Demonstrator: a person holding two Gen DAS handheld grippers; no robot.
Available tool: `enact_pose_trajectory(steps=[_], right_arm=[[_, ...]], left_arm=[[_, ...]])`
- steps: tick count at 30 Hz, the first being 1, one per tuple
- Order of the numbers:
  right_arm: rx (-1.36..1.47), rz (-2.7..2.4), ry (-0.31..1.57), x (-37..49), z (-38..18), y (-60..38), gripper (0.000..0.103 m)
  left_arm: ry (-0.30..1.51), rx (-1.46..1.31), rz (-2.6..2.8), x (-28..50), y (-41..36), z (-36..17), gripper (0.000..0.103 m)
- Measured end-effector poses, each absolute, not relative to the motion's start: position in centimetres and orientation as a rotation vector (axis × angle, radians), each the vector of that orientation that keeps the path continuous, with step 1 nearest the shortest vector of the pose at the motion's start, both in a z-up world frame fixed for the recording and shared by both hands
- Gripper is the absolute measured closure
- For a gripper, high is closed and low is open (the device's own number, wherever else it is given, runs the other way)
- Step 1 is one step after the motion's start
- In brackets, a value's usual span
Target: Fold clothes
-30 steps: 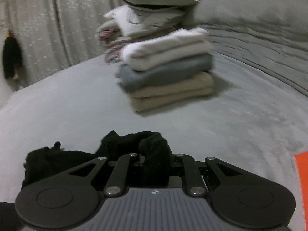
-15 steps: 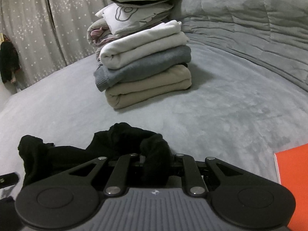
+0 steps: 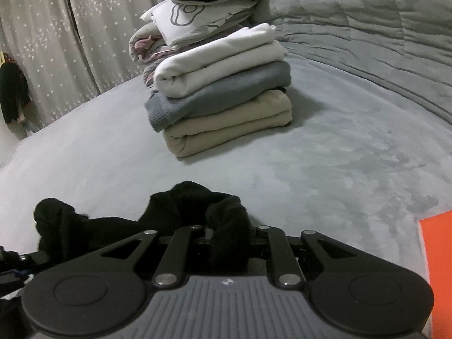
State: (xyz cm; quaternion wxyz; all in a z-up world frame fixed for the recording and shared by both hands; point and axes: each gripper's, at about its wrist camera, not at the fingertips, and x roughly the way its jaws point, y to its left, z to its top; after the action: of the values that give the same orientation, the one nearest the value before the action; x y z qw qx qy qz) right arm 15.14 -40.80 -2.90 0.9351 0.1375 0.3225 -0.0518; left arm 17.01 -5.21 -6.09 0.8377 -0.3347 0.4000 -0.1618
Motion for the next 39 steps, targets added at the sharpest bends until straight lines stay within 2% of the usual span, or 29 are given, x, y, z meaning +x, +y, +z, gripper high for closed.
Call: enact_pose_trajectory(steps=[15,23,30,35,37,38,39], right_arm=[[0.312,0.087,0.634,19.1,-1.3,-29.6,0.087],[0.279,0.153,0.591,20.7,-0.6,-23.9,0.088],[0.224,0.16,0.566,20.4,-0.1,-21.8,0.089],[0.197,0.162,0.588,20.2,-0.7,-21.0,0.089],[0.186,0.163,0.597,20.1,-0.9,-20.7,0.082],[0.181,0.164,0.601,20.1,-1.0,-20.5,0.079],[0.176,0.164,0.606,20.0,-1.1,-20.4,0.069]], left_arm=[[0.681,-0.584,0.076,13.7,10.9,-0.2,0.095],[0.592,-0.583,0.208,13.0,18.0,0.6,0.095],[0.503,-0.588,0.26,14.7,19.6,1.3,0.095],[0.577,-0.573,0.27,15.9,19.1,-0.5,0.093],[0.601,-0.593,0.276,15.9,18.9,-1.0,0.089],[0.611,-0.603,0.282,15.9,18.8,-1.1,0.082],[0.622,-0.612,0.286,15.9,18.6,-1.0,0.077]])
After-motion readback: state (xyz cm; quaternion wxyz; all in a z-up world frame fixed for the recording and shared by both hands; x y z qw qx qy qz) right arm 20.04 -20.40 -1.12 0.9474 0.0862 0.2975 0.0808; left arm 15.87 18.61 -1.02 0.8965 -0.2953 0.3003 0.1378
